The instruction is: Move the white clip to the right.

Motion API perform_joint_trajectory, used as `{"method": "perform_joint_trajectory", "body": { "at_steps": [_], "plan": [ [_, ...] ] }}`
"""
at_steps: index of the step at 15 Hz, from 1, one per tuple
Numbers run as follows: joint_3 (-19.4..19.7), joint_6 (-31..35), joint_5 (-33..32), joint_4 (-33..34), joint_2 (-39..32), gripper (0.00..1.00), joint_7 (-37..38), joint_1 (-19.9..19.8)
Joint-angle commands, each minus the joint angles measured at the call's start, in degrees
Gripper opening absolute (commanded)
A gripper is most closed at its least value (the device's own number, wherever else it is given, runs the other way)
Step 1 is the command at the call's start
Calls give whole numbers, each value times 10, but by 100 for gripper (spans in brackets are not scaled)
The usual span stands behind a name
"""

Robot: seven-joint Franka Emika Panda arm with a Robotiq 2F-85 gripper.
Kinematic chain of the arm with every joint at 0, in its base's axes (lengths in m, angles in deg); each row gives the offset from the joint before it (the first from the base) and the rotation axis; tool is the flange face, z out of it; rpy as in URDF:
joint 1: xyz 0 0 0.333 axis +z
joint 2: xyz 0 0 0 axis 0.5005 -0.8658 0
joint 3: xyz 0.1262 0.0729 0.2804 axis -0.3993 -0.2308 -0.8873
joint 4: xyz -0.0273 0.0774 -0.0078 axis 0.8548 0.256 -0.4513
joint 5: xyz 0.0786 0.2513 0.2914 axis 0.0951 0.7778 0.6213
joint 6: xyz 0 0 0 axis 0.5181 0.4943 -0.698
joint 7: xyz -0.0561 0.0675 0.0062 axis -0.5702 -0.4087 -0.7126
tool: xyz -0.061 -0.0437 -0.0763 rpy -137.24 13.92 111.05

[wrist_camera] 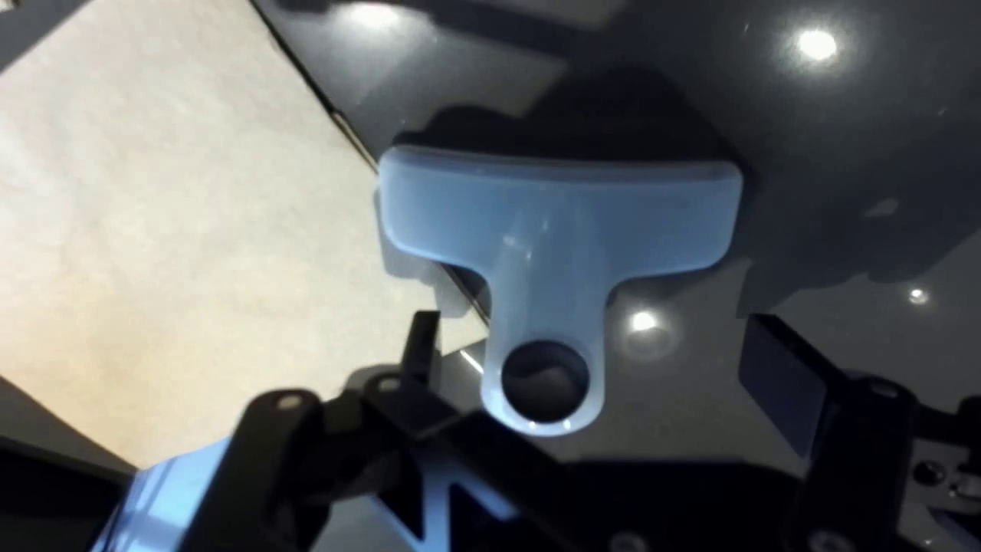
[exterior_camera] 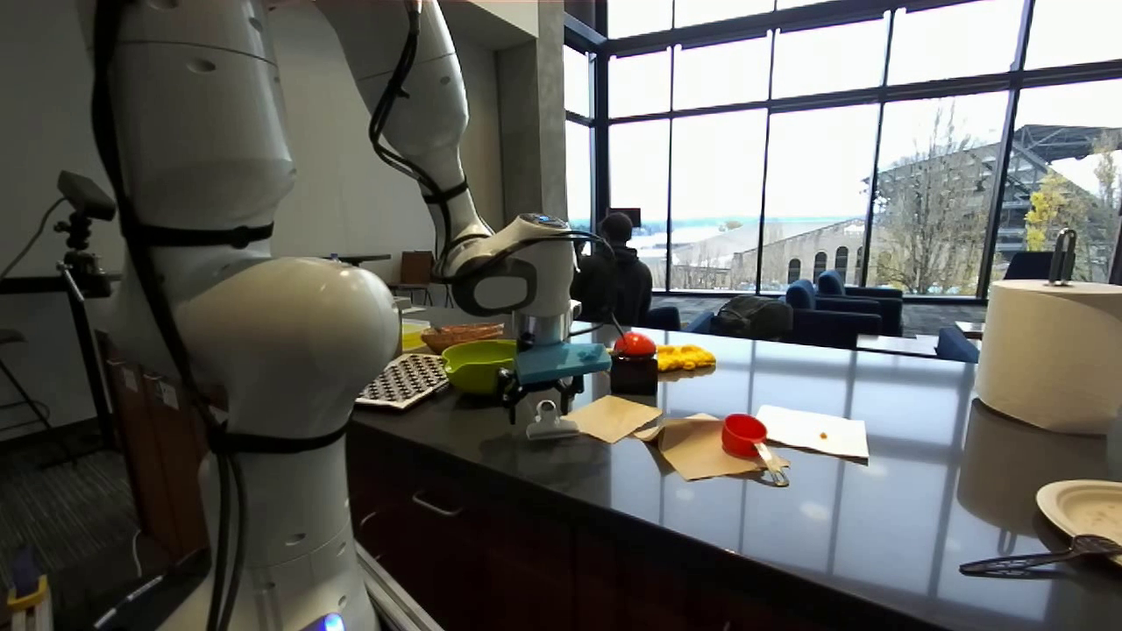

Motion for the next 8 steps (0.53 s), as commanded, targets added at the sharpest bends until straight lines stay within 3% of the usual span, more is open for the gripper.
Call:
{"method": "perform_joint_trajectory", "body": {
  "at_steps": [1, 3, 4, 5, 8],
  "plan": [
    [-2, 24, 53, 0, -18, 100, -60, -1],
    [-3, 31, 81, 0, -24, 100, -87, 1],
    [-3, 35, 94, 0, -26, 94, -100, 1],
    [-3, 37, 108, 0, -27, 74, -114, 2],
    [-5, 40, 141, 1, -28, 57, -146, 2]
  ]
}}
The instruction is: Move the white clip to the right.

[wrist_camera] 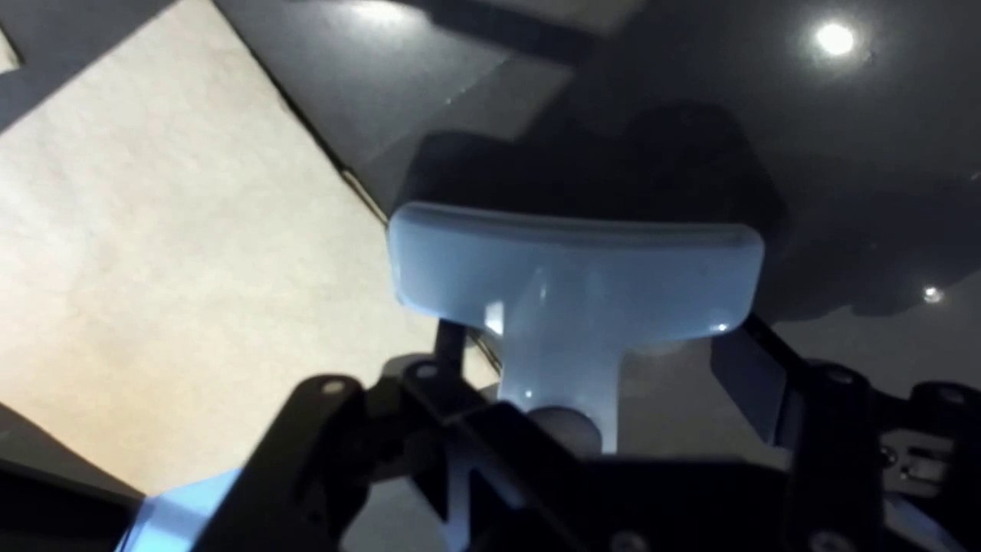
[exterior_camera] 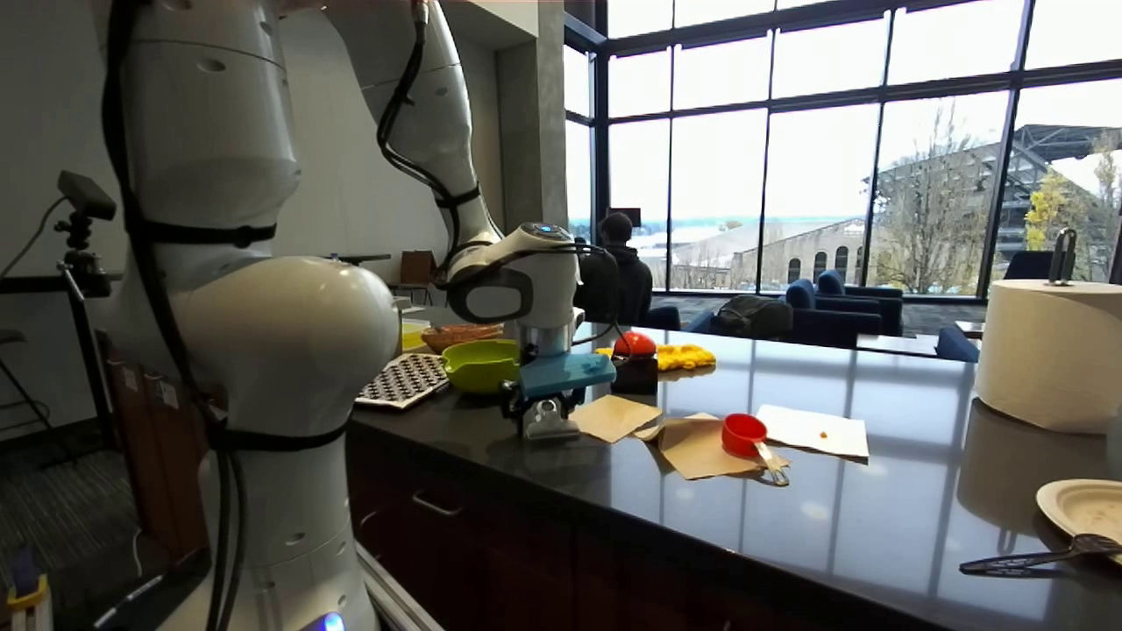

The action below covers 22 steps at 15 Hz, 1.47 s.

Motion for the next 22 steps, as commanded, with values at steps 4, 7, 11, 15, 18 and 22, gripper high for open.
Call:
{"method": "perform_joint_trajectory", "body": {
  "at_steps": [4, 7, 11, 15, 18, 22],
  "plan": [
    [-6, 15, 62, -5, 0, 45, -70, -1],
    [-7, 13, 60, -13, 11, 29, -75, -4],
    [-12, 11, 46, -18, 19, 13, -71, -6],
    [-13, 13, 36, -18, 23, 11, -70, -7],
    [-17, 25, 21, -13, 20, 11, -59, -10],
    [-19, 47, -20, -3, 17, 11, -42, -18]
  ]
}}
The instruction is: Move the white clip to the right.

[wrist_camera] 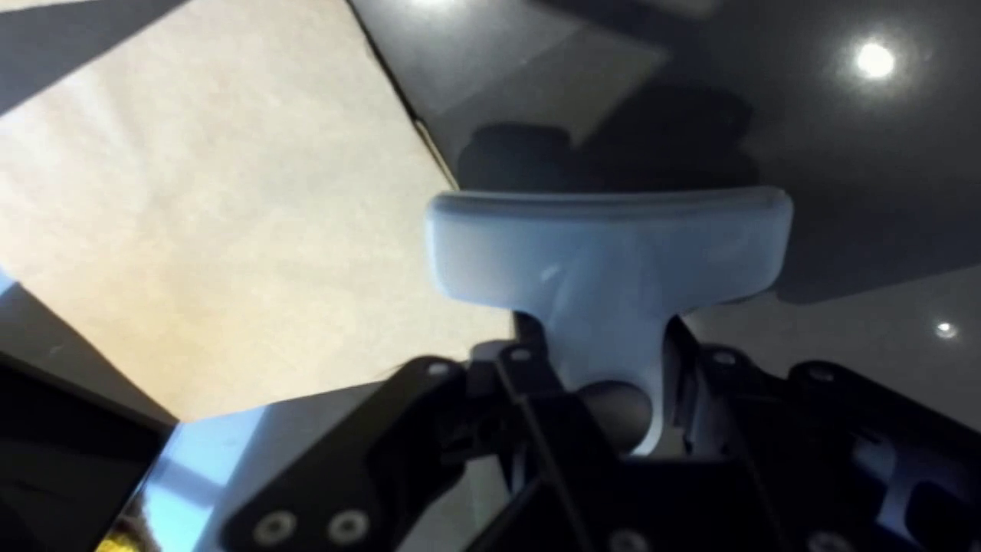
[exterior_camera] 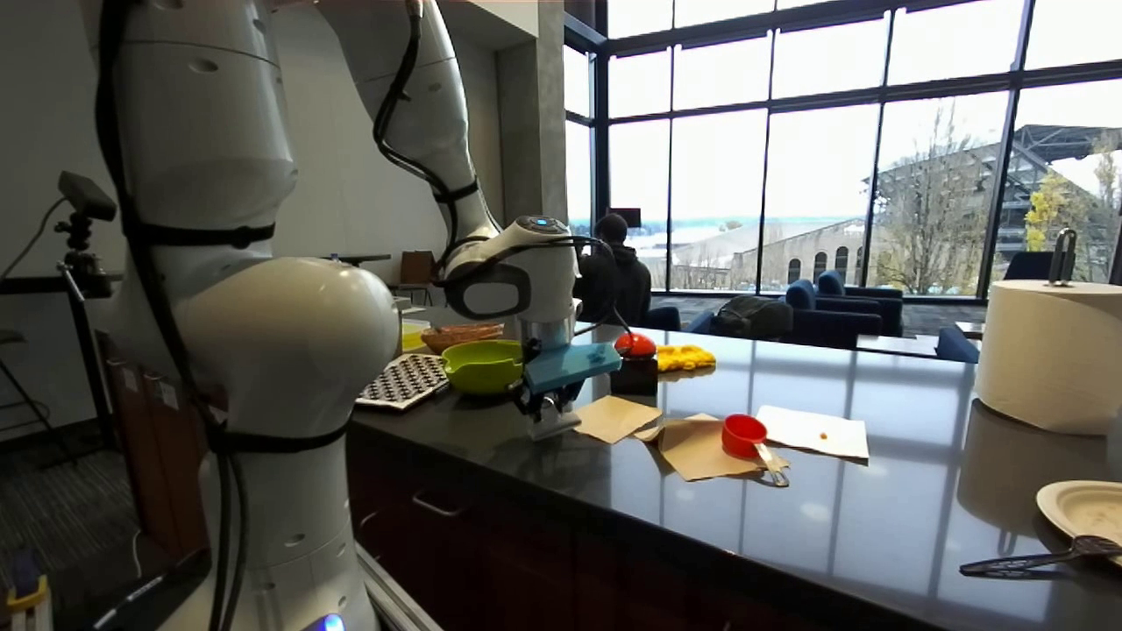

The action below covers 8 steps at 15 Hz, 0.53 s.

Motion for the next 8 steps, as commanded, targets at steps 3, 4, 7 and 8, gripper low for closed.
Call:
{"method": "perform_joint_trajectory", "body": {
  "at_steps": [3, 4, 7, 8],
  "plan": [
    [-13, 40, -81, 4, -2, 11, 42, -29],
    [-13, 41, -99, 5, -1, 11, 52, -36],
    [-15, 35, -166, 7, 1, 11, 97, -66],
    [-15, 28, -190, 8, 3, 11, 117, -78]
  ]
}}
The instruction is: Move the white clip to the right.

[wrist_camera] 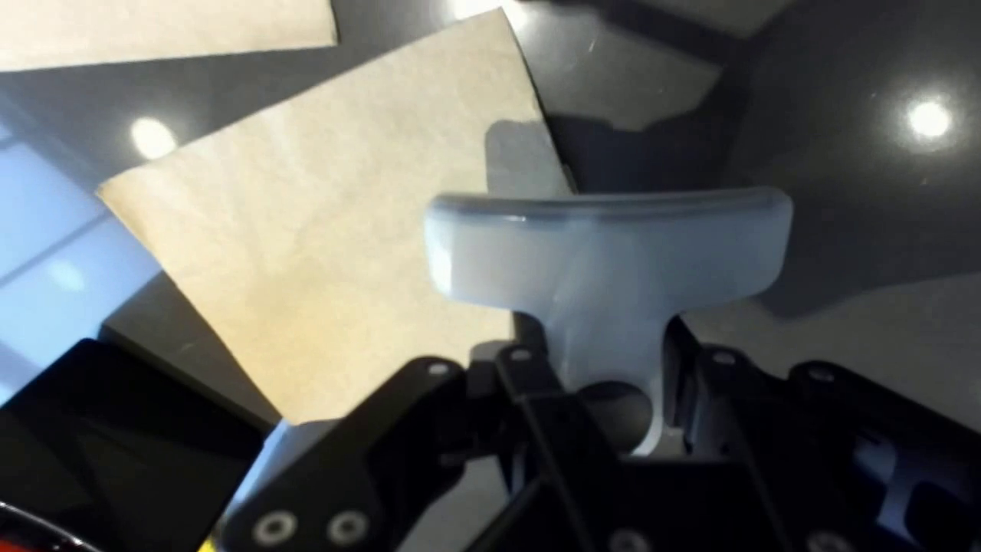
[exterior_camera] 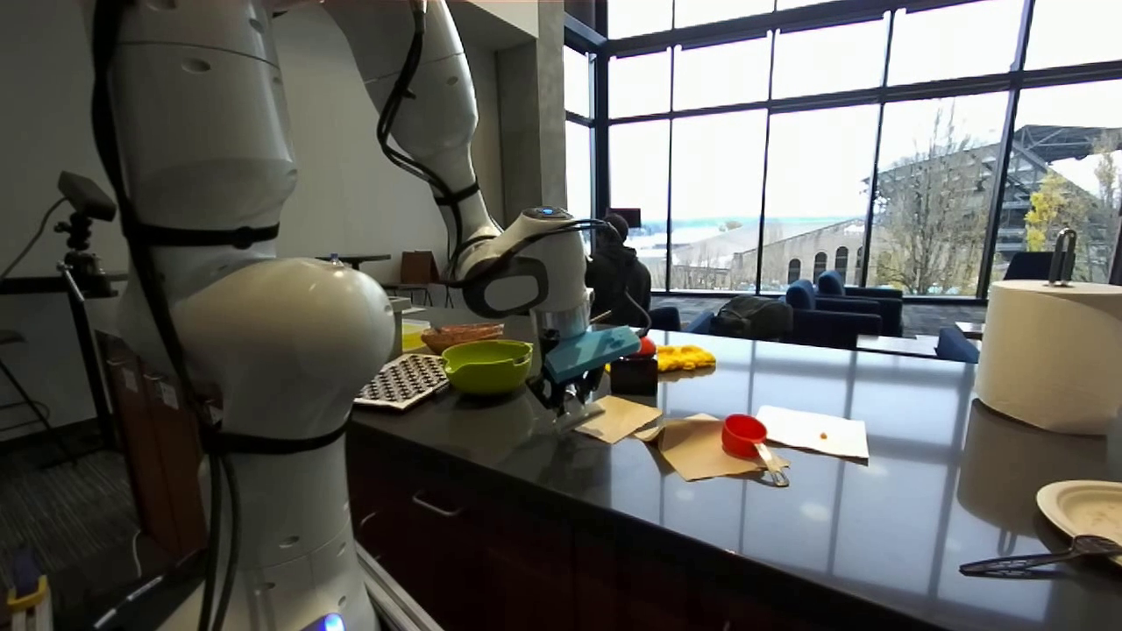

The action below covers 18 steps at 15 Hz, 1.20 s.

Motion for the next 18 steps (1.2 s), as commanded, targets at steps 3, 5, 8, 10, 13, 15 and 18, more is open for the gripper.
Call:
{"method": "perform_joint_trajectory", "body": {
  "at_steps": [3, 5, 8, 10, 13, 15, 18],
  "plan": [
    [-11, -41, -167, 1, 16, 11, 109, -75],
    [-30, -89, -273, -14, 39, 11, 172, -127],
    [-48, -200, -427, 1, 77, 11, 290, -184],
    [-53, -285, -472, 13, 121, 11, 291, -190],
    [-49, -351, -482, 30, 170, 11, 247, -178],
    [-44, -360, -475, 32, 194, 11, 217, -170],
    [-31, -320, -466, 20, 212, 11, 160, -158]
  ]
}}
